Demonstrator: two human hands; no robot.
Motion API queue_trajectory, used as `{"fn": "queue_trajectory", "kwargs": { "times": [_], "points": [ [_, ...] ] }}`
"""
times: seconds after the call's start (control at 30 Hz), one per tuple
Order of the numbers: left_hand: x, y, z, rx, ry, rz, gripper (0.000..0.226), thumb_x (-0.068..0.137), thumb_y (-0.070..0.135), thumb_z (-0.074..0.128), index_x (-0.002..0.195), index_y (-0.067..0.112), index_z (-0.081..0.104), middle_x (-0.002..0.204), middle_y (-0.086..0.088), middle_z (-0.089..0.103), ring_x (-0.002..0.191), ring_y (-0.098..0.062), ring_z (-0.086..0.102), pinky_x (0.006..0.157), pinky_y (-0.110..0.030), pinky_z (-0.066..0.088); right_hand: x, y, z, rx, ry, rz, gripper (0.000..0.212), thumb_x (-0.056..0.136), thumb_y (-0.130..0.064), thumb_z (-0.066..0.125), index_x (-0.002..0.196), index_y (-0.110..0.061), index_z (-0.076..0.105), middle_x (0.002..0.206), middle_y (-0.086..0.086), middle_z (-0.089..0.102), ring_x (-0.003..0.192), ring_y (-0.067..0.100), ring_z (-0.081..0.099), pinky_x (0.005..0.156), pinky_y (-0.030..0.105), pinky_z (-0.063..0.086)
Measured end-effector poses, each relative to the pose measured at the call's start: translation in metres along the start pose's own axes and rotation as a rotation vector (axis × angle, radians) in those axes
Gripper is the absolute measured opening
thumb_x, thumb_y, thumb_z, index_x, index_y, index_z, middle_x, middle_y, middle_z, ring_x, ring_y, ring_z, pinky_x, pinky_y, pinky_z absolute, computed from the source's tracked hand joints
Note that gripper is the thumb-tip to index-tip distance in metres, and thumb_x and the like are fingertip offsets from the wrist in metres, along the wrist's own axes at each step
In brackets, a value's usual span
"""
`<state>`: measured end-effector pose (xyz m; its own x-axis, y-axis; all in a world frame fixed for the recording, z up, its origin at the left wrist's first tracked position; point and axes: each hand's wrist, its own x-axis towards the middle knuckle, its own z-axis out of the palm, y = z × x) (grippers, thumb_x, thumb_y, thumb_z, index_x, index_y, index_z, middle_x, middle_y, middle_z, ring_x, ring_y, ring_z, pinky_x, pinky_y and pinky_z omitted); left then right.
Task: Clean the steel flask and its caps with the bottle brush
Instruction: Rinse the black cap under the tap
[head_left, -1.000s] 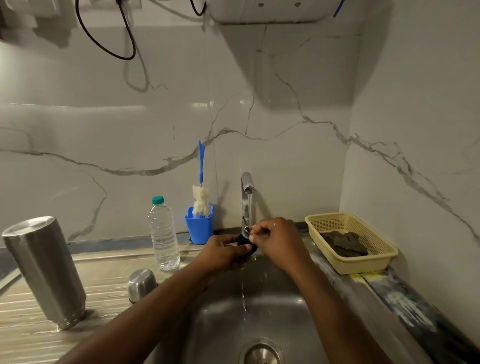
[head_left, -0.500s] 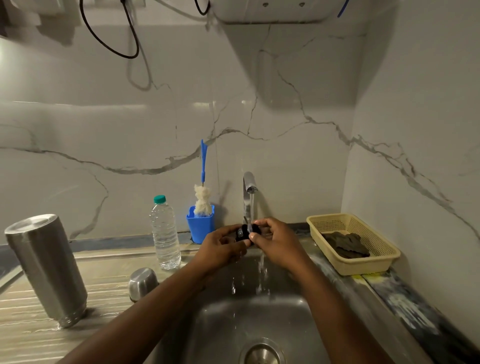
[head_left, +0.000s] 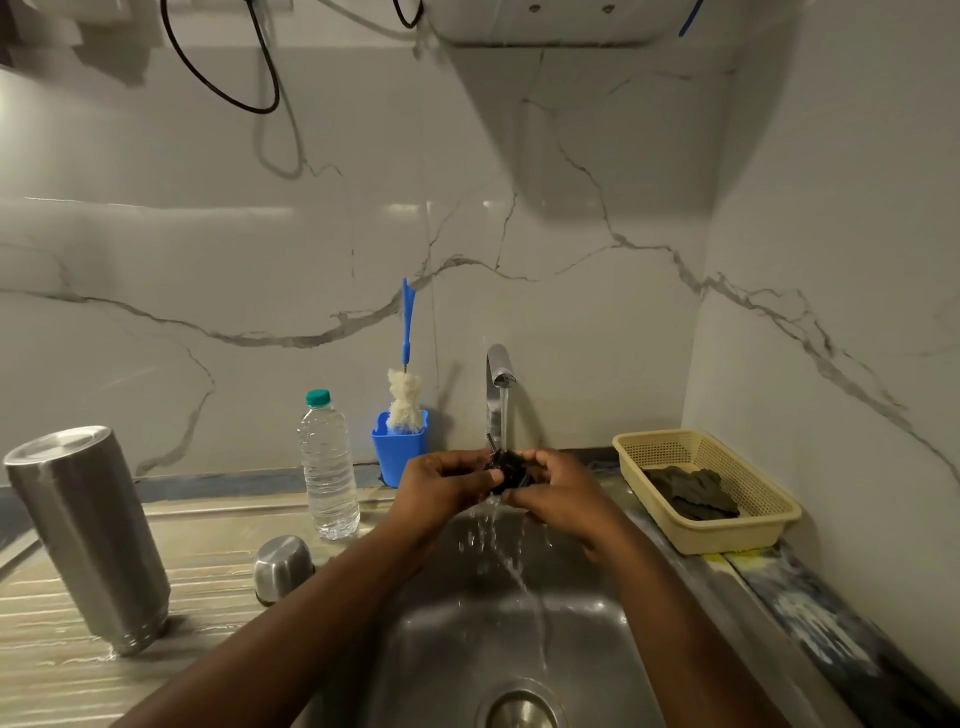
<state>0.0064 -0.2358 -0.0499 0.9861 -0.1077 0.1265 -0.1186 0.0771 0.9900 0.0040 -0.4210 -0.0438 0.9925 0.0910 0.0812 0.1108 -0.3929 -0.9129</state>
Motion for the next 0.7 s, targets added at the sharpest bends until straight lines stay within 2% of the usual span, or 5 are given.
{"fn": "queue_trajectory", "kwargs": {
  "times": [0.1,0.27,0.47,0.6,0.7],
  "points": [
    [0.0010,-0.0025,0.0010,0.005,0.009,-0.028,0.019,0.092,0.006,0.076,0.111,0.008,0.080,0.105,-0.012,0.081,0.105,-0.031,0.075,0.095,-0.039,0.062,-0.0020,-0.0007,-0.0002,-0.076,0.010,-0.021,0.051,0.087,-0.021,0.081,0.133,-0.027,0.061,0.124,-0.003,0.067,0.116,0.019,0.064,0.102,0.047,0.056],
    [0.0003,-0.0015,0.0039,0.051,0.015,-0.045,0.014,0.097,0.007,0.071,0.106,0.008,0.082,0.103,-0.012,0.081,0.100,-0.029,0.073,0.097,-0.043,0.061,-0.0021,0.0015,-0.0073,-0.205,0.041,-0.041,0.053,0.085,-0.010,0.078,0.133,-0.023,0.060,0.117,-0.008,0.056,0.111,0.014,0.055,0.091,0.033,0.052],
    [0.0005,0.0010,0.0006,0.062,0.020,-0.115,0.017,0.092,0.016,0.078,0.109,0.011,0.080,0.101,-0.010,0.082,0.101,-0.030,0.076,0.093,-0.039,0.063,-0.0009,0.0020,-0.0040,-0.201,0.045,-0.060,0.057,0.085,-0.007,0.079,0.137,-0.023,0.061,0.136,0.000,0.064,0.119,0.012,0.055,0.098,0.035,0.054],
    [-0.0001,0.0019,0.0020,0.135,0.047,-0.127,0.025,0.089,0.029,0.081,0.102,0.009,0.082,0.094,-0.010,0.082,0.081,-0.019,0.074,0.076,-0.028,0.062,-0.0010,0.0015,-0.0035,-0.308,0.036,-0.156,0.054,0.086,-0.010,0.079,0.136,-0.024,0.066,0.132,-0.002,0.069,0.114,0.008,0.059,0.076,0.009,0.039],
    [0.0020,0.0017,0.0017,0.170,0.075,-0.127,0.029,0.088,0.031,0.082,0.100,0.005,0.082,0.092,-0.010,0.082,0.082,-0.023,0.075,0.080,-0.032,0.064,-0.0005,0.0015,-0.0027,-0.343,0.041,-0.180,0.055,0.088,-0.012,0.077,0.140,-0.027,0.065,0.132,-0.004,0.070,0.117,0.011,0.064,0.073,0.005,0.036]
  ]
}}
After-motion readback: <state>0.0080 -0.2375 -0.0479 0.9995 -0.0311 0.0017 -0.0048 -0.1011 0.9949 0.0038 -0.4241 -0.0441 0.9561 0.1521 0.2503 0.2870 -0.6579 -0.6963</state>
